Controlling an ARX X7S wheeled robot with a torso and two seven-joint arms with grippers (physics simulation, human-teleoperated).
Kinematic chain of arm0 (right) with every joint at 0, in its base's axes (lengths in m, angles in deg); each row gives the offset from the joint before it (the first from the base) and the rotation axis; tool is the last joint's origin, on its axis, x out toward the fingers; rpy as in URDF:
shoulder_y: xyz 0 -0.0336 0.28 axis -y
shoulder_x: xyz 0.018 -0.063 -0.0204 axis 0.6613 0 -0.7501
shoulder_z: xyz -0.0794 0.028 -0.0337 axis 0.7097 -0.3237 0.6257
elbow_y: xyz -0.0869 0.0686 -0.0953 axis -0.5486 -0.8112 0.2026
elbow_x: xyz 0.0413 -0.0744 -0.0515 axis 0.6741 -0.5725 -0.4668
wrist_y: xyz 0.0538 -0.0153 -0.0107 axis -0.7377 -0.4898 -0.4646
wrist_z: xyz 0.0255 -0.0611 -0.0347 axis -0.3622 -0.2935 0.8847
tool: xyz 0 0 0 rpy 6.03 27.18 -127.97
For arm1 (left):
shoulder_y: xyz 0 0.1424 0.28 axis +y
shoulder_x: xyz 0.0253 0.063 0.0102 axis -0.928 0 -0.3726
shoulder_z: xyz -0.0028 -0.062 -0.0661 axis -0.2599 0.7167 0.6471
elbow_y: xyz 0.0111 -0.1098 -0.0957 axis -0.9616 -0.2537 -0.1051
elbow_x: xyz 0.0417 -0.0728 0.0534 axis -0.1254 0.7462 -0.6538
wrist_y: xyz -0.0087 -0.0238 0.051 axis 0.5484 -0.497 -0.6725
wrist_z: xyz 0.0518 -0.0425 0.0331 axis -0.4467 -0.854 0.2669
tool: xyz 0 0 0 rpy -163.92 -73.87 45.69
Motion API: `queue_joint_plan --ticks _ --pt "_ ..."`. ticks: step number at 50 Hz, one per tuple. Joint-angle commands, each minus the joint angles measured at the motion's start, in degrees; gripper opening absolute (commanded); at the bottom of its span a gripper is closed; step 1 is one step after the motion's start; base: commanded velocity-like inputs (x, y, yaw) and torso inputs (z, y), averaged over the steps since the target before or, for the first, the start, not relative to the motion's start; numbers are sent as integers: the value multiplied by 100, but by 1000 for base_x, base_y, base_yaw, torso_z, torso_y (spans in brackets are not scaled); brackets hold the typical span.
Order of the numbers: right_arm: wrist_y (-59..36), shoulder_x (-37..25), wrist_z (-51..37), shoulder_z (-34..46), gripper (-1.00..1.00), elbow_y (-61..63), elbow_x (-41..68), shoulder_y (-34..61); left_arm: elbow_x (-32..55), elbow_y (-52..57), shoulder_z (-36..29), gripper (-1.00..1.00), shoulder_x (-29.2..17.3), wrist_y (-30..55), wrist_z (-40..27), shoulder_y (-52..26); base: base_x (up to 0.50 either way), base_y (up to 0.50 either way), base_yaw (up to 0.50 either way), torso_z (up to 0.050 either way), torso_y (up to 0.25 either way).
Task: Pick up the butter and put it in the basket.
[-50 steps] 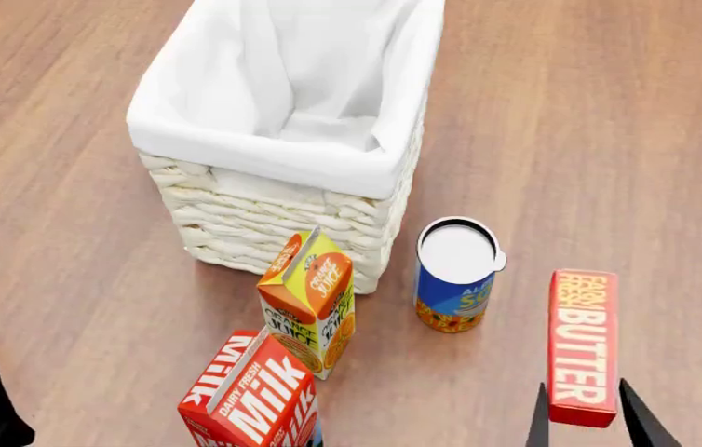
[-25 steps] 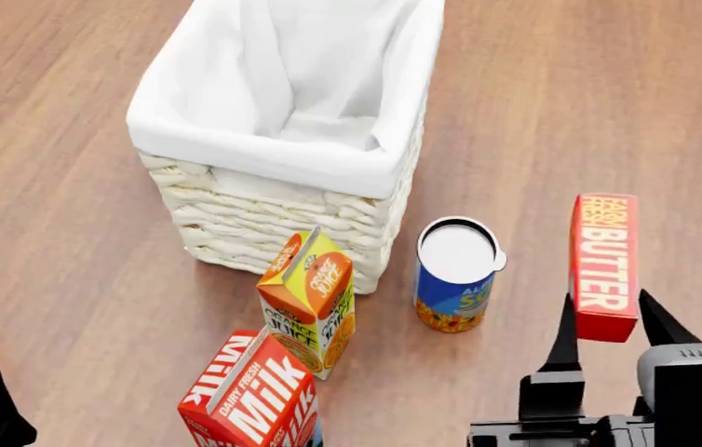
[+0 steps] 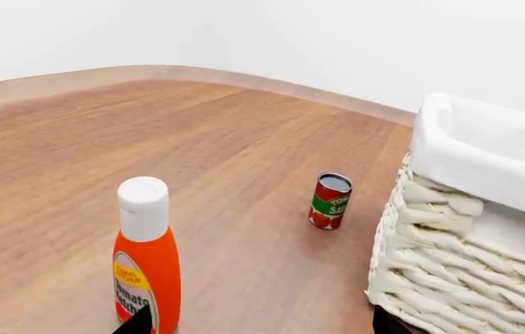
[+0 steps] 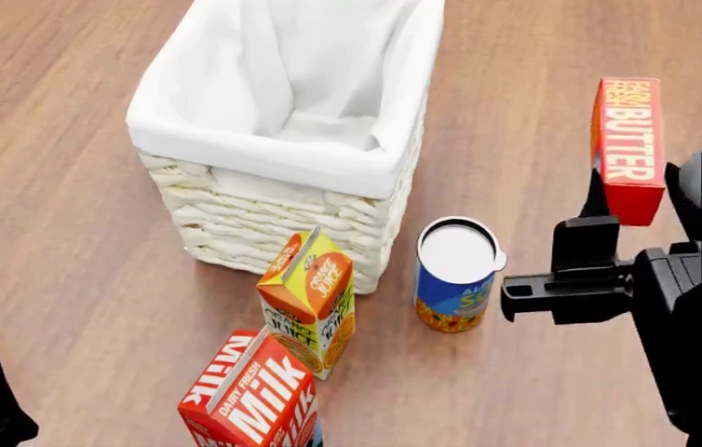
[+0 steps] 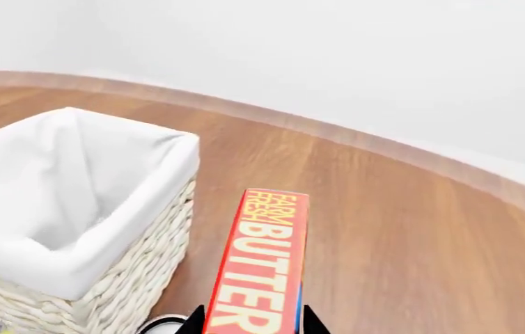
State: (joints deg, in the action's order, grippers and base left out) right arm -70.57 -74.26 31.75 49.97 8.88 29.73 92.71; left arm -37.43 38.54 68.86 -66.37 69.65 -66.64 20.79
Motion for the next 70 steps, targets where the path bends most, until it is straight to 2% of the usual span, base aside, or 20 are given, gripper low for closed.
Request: queue_joint_plan --ticks 1,8,12,22,33,47,55,70 --pt "-880 229 234 169 -100 -787 73 1492 40 10 11 100 -13 -7 -19 -6 0 0 0 0 0" --pt "-1763 558 310 682 -100 -1463 -7 2639 58 40 6 100 -22 -14 -29 16 0 0 0 1 1" --pt "-1953 767 469 881 -100 -1898 -180 3043 105 65 29 100 -28 10 -57 3 0 0 0 0 0" --pt "-1555 1114 1090 1028 -100 -2941 -729 3400 162 242 1 100 -26 35 -112 74 0 0 0 0 2" --pt "-1601 1425 1424 1112 -100 -3725 -861 3942 87 325 -118 100 -23 -6 -110 184 0 0 0 1 2" --pt "-1517 2419 1825 1269 -100 -5386 -1071 4778 24 263 -203 100 -31 -54 -85 194 0 0 0 0 1" --pt "-1601 2750 2055 1448 -100 -6024 -1179 5067 58 289 -196 100 -43 -52 -104 204 0 0 0 1 1" --pt "-1267 3599 3445 2111 -100 -7478 -1686 5612 70 259 -215 100 -52 -60 -129 179 0 0 0 0 1"
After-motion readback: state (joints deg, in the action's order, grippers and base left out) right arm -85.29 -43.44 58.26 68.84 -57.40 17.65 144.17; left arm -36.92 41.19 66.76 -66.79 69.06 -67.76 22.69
